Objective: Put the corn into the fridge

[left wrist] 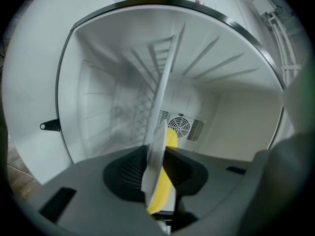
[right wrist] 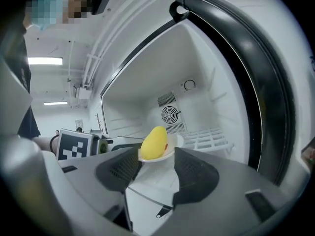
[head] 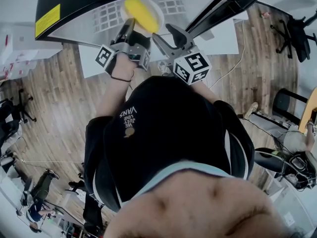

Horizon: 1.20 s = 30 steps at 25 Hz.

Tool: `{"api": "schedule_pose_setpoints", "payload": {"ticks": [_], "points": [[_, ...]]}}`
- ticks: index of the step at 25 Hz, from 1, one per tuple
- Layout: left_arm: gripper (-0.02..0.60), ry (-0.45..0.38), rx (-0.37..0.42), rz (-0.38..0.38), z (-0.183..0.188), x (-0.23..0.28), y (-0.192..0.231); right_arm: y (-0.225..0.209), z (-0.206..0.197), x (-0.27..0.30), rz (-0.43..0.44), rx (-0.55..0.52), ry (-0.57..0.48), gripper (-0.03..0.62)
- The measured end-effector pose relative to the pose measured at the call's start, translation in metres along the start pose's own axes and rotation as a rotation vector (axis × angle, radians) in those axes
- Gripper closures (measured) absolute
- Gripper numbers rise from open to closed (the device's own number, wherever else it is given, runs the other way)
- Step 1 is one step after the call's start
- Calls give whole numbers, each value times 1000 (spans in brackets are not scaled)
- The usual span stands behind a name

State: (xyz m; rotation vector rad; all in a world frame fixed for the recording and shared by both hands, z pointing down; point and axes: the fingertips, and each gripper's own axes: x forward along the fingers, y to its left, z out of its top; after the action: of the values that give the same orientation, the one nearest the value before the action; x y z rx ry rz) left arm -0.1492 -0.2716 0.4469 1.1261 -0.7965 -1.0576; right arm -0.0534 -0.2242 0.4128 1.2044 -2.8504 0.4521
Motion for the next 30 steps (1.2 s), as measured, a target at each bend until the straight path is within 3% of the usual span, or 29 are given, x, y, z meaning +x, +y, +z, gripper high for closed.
{"api": "schedule_pose_setpoints", "payload": {"ticks": [10, 30], "points": [[500, 5, -6, -12, 0, 0, 0, 4, -13, 8, -42, -140, 81, 365], [488, 32, -22, -65, 0, 4, 2, -6, -14, 20, -53, -117, 104, 364]]}}
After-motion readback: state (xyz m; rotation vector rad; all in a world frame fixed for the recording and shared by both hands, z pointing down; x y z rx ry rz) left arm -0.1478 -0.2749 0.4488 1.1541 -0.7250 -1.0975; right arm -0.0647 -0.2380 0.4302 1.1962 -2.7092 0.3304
